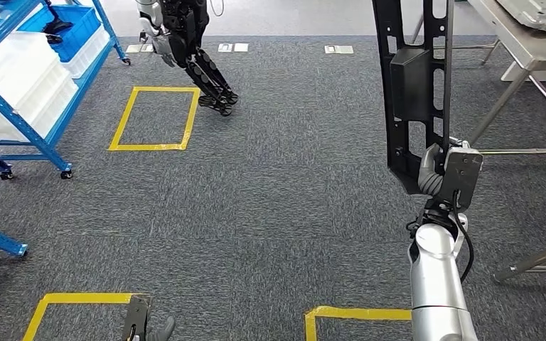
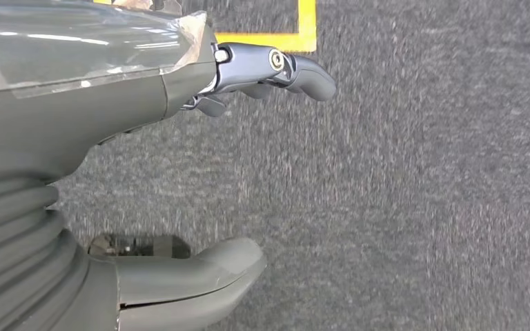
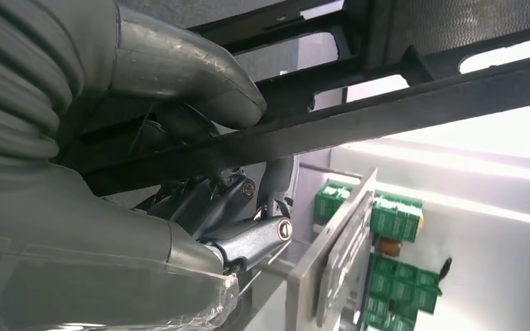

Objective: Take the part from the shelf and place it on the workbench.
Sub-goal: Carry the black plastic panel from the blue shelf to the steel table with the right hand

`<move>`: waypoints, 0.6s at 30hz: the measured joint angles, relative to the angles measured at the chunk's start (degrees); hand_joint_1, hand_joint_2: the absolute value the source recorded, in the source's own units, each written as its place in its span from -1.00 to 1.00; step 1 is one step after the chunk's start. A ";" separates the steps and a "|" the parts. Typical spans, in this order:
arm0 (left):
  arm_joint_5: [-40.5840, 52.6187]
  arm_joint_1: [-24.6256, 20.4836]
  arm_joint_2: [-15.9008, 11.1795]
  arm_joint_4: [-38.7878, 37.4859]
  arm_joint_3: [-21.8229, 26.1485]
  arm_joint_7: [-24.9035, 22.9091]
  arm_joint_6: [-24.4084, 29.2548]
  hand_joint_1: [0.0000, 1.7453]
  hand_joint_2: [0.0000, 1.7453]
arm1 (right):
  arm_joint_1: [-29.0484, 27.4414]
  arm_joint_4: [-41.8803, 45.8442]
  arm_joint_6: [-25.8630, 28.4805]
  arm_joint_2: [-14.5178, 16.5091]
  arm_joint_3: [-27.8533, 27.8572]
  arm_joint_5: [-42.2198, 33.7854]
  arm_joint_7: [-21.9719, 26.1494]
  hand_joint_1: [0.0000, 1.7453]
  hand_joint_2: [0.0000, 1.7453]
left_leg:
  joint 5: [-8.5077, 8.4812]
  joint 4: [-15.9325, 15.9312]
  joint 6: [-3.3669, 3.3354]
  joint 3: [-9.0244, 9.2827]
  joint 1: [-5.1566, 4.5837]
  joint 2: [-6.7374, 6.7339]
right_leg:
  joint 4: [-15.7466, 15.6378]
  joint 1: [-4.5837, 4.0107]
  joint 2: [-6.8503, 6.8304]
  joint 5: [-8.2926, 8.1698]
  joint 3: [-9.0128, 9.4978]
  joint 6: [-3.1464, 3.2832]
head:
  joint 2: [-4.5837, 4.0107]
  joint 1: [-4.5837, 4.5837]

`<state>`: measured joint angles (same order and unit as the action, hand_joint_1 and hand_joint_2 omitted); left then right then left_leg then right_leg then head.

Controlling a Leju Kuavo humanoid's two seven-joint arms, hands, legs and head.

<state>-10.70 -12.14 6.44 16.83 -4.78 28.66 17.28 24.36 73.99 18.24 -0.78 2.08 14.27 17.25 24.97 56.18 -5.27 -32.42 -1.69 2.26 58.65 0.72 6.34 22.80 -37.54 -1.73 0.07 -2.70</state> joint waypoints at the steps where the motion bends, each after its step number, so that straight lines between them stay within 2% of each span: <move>1: -0.07 0.02 0.02 -0.01 0.08 0.13 0.05 -1.00 1.00 | 0.59 -0.33 -0.01 0.05 -0.17 0.10 0.02 1.00 1.00 | -0.51 -0.83 0.10 0.28 0.17 -0.82 | 1.67 -0.14 -1.68 1.00 -0.91 0.09 | 0.00 0.10; 2: -0.15 0.09 0.05 -0.01 0.19 0.24 0.11 -1.00 1.00 | 1.19 -0.68 -0.02 0.13 -0.38 0.18 0.04 1.00 1.00 | -0.81 -1.29 0.22 0.36 0.25 -1.62 | 4.58 -0.13 -3.59 2.56 -2.31 0.20 | 0.00 0.19; 3: -0.28 0.18 0.08 -0.03 0.32 0.34 0.14 -1.00 1.00 | 1.73 -1.07 -0.03 0.21 -0.57 0.20 0.05 1.00 1.00 | -0.90 -1.43 0.19 0.28 0.25 -2.39 | 8.01 -0.01 -4.76 4.22 -3.82 0.13 | 0.00 0.27; 4: -0.42 0.27 0.10 -0.06 0.51 0.38 0.15 -1.00 1.00 | 2.06 -1.48 -0.03 0.27 -0.70 0.20 0.06 1.00 1.00 | -0.93 -1.42 0.26 0.13 0.30 -3.24 | 11.44 0.26 -5.34 5.57 -5.26 -0.15 | 0.00 0.31; 5: -0.52 0.35 0.13 -0.09 0.68 0.40 0.12 -1.00 1.00 | 2.20 -1.87 -0.03 0.30 -0.76 0.13 0.08 1.00 1.00 | -0.94 -1.39 0.36 0.01 0.36 -4.04 | 13.49 0.58 -5.66 6.24 -5.98 -0.64 | 0.00 0.33; 6: -0.63 0.38 0.17 -0.13 0.83 0.42 0.01 -1.00 1.00 | 2.26 -2.24 -0.03 0.31 -0.78 0.03 0.08 1.00 1.00 | -0.91 -1.32 0.53 -0.10 0.46 -4.80 | 13.38 0.91 -5.99 6.06 -5.57 -1.34 | 0.00 0.33; 7: -0.70 0.38 0.22 -0.15 0.95 0.42 -0.13 -1.00 1.00 | 2.36 -2.56 -0.02 0.31 -0.78 -0.15 0.08 1.00 1.00 | -0.81 -1.10 0.80 -0.22 0.62 -5.58 | 11.03 1.22 -6.54 5.16 -3.99 -2.20 | 0.00 0.34; 8: -0.74 0.36 0.28 -0.15 1.03 0.43 -0.26 -1.00 1.00 | 2.57 -2.81 -0.02 0.29 -0.77 -0.37 0.09 1.00 1.00 | -0.58 -0.69 1.20 -0.36 0.76 -6.29 | 6.90 1.45 -7.65 3.96 -1.55 -3.02 | 0.00 0.35; 9: -0.78 0.30 0.30 -0.14 1.13 0.45 -0.33 -1.00 1.00 | 2.87 -3.03 -0.02 0.30 -0.76 -0.61 0.11 1.00 1.00 | -0.27 -0.21 1.69 -0.56 0.76 -6.94 | 3.37 1.44 -8.88 2.99 0.65 -3.46 | 0.00 0.38; 10: -0.80 0.23 0.32 -0.14 1.23 0.48 -0.33 -1.00 1.00 | 3.23 -3.20 -0.02 0.29 -0.75 -0.85 0.16 1.00 1.00 | 0.06 0.41 2.18 -0.77 0.75 -7.54 | 0.75 1.33 -9.67 2.32 2.17 -3.39 | 0.00 0.41; 11: -0.81 0.15 0.35 -0.13 1.32 0.53 -0.28 -1.00 1.00 | 3.57 -3.38 -0.05 0.27 -0.74 -1.04 0.20 1.00 1.00 | 0.28 0.88 2.62 -0.92 0.71 -8.07 | -0.36 1.13 -10.02 2.11 2.76 -2.94 | 0.00 0.36; 13: -0.87 0.04 0.45 -0.12 1.44 0.64 -0.17 -1.00 1.00 | 4.26 -3.77 -0.14 0.08 -0.68 -1.28 0.25 1.00 1.00 | 0.38 1.27 3.23 -0.99 0.78 -9.18 | -0.25 0.77 -8.85 1.90 2.44 -1.58 | 0.00 0.26; 14: -0.89 -0.04 0.48 -0.09 1.49 0.67 -0.13 -1.00 1.00 | 4.65 -4.04 -0.17 -0.02 -0.66 -1.33 0.24 1.00 1.00 | 0.57 1.41 3.58 -1.01 0.96 -9.03 | -0.21 0.81 -8.20 1.76 2.30 -1.07 | 0.00 0.17; 15: -0.89 -0.16 0.50 -0.07 1.55 0.68 -0.10 -1.00 1.00 | 5.16 -4.35 -0.17 -0.11 -0.65 -1.31 0.25 1.00 1.00 | 1.22 2.03 3.92 -1.25 1.22 -8.00 | -0.24 0.90 -7.57 1.59 2.22 -0.61 | 0.00 0.06; 16: -0.87 -0.26 0.50 -0.05 1.61 0.66 -0.09 -1.00 1.00 | 5.74 -4.72 -0.15 -0.16 -0.68 -1.25 0.26 1.00 1.00 | 2.53 3.67 4.24 -1.93 1.48 -6.39 | -0.30 1.04 -6.95 1.40 2.13 -0.18 | 0.00 -0.12; 17: -0.81 -0.34 0.50 -0.05 1.66 0.57 -0.09 -1.00 1.00 | 6.33 -5.14 -0.12 -0.15 -0.73 -1.17 0.27 1.00 1.00 | 4.40 6.55 4.53 -3.23 1.73 -4.48 | -0.33 1.12 -6.34 1.23 1.98 0.19 | 0.00 -0.33; 18: -0.74 -0.34 0.50 -0.06 1.69 0.47 -0.10 -1.00 1.00 | 6.87 -5.62 -0.07 -0.14 -0.79 -1.14 0.31 1.00 1.00 | 6.46 10.37 4.64 -5.03 1.85 -3.11 | -0.33 1.04 -5.70 1.07 1.80 0.52 | 0.00 -0.55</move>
<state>-11.44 -12.48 6.93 16.77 -3.09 29.13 17.18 31.23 68.37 18.17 -0.92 1.29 13.13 17.56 31.42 66.55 -0.63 -37.45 0.16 -0.85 58.32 1.76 0.64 23.87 -35.75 -1.22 0.07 -3.25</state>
